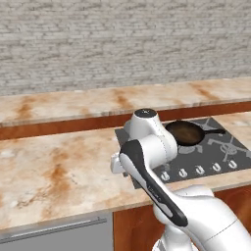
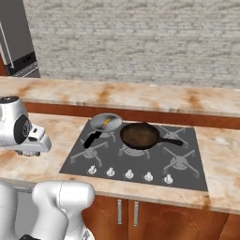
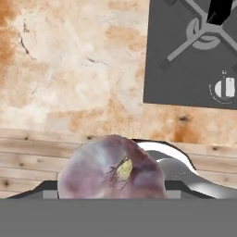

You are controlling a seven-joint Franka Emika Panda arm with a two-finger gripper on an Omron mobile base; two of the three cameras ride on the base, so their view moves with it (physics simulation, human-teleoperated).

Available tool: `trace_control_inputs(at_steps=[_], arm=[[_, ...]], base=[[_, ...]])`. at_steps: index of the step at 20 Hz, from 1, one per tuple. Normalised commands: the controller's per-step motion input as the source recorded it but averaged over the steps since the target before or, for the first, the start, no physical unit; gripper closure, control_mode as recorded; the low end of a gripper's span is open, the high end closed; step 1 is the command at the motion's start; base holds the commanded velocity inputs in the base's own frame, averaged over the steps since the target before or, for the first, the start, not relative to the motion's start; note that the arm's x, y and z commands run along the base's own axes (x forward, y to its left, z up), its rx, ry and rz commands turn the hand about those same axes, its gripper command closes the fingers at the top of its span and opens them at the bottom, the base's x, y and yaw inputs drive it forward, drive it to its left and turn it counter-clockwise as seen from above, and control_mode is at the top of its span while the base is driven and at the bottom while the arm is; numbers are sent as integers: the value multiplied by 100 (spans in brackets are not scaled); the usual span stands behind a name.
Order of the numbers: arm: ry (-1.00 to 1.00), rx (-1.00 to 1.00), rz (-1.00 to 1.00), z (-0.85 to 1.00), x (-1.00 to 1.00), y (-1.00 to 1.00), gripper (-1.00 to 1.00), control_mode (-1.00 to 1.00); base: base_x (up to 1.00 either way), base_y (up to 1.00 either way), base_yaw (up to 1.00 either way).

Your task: Place both pans onto different burners. Then place the garlic and the shrimp on different pans.

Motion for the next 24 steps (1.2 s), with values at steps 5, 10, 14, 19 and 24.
trace_control_inputs(at_steps=[5, 10, 14, 19, 24], arm=[[0, 0, 0, 0, 0, 0, 100, 100], [0, 0, 0, 0, 0, 0, 100, 100], [0, 0, 0, 0, 0, 0, 100, 100], [0, 0, 0, 0, 0, 0, 100, 100], [0, 0, 0, 0, 0, 0, 100, 100]], base=[[21, -65, 0], [43, -53, 0], [17, -55, 0], [1, -44, -14], [19, -60, -10]])
